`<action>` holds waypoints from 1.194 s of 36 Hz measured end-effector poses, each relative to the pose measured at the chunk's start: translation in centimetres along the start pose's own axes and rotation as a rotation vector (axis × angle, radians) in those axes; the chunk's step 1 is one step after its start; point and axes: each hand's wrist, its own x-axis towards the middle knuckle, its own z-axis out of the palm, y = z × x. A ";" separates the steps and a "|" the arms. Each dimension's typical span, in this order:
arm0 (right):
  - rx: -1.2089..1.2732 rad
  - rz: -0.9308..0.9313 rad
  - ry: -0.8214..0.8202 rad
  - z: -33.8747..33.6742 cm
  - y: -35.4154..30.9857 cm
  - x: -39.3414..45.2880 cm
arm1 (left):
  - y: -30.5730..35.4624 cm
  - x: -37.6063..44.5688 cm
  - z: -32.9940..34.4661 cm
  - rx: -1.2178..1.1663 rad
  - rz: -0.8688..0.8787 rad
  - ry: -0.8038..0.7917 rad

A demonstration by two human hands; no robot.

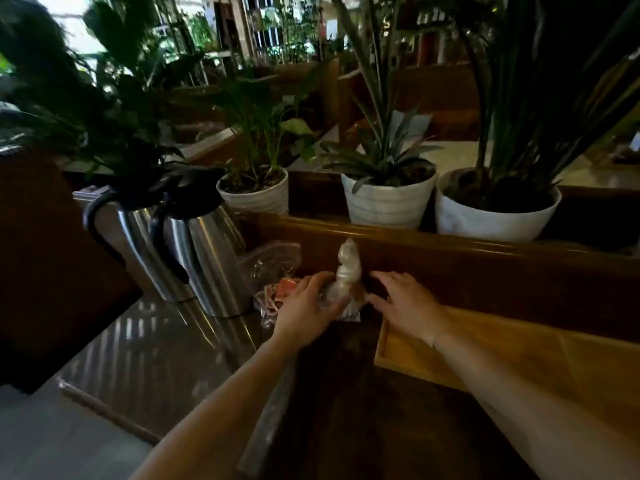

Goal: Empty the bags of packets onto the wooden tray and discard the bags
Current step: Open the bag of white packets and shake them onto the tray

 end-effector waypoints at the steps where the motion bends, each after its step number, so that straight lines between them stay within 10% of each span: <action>1: 0.035 0.008 -0.011 0.1 -0.1 0.4 | 0.2 0.2 0.0 -0.026 -0.020 -0.015; 21: 0.659 0.026 0.072 2.6 -1.1 1.2 | 0.0 1.6 -0.4 -0.480 -0.140 -0.144; 32: 0.430 0.080 0.091 1.6 -2.7 -4.3 | -1.5 -0.6 -2.4 -0.592 -0.029 -0.566; 43: 0.512 0.203 0.211 2.5 -4.9 -10.1 | -1.6 -2.4 -2.0 -0.539 0.210 -0.635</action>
